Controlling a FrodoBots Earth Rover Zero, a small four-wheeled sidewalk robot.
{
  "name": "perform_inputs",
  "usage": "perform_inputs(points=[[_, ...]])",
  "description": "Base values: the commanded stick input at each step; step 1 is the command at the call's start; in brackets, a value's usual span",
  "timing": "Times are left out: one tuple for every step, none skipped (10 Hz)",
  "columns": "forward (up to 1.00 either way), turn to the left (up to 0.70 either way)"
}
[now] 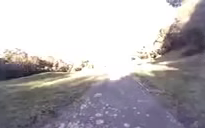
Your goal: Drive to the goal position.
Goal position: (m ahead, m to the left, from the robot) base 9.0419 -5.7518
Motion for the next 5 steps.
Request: perform_inputs(points=[[0.7, 0.0], [0.7, 0.0], [0.65, 0.0], [0.63, 0.0], [0.63, 0.0]])
